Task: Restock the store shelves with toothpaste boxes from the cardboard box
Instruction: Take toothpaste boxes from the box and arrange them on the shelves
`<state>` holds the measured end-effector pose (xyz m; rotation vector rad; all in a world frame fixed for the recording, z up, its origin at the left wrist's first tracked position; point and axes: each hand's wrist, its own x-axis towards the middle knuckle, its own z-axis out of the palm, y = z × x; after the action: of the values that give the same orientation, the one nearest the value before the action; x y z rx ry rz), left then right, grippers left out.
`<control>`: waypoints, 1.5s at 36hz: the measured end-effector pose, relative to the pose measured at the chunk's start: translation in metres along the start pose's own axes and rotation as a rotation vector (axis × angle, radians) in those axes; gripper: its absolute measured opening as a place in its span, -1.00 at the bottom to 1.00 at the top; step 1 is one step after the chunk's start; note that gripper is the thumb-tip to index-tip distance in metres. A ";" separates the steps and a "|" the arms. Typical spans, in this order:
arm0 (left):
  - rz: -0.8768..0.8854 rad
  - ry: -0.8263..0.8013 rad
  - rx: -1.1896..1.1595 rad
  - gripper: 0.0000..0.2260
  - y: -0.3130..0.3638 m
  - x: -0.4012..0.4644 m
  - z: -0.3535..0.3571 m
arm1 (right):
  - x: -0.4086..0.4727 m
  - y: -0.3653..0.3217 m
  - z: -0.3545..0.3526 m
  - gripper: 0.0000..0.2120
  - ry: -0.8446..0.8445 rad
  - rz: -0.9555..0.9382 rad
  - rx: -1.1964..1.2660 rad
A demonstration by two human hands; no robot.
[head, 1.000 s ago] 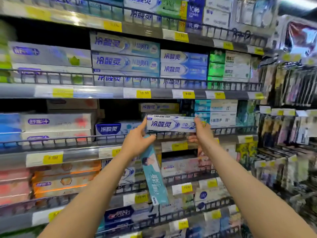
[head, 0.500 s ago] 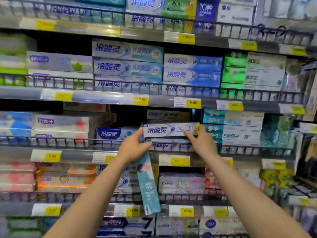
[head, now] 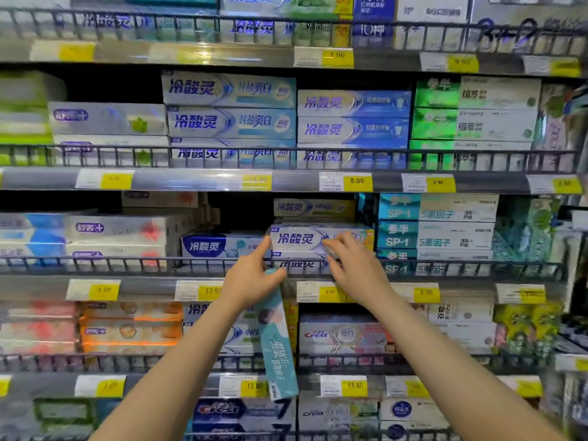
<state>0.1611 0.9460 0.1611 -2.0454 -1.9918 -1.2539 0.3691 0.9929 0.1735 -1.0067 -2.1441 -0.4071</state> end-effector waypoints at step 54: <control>0.186 -0.308 -0.704 -0.62 0.004 -0.016 -0.034 | -0.075 0.000 -0.042 -0.06 0.038 0.612 0.756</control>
<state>0.1491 0.9134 0.1774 -2.7955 -1.5133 -1.8842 0.4214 0.9301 0.1481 -1.0928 -1.6080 0.6262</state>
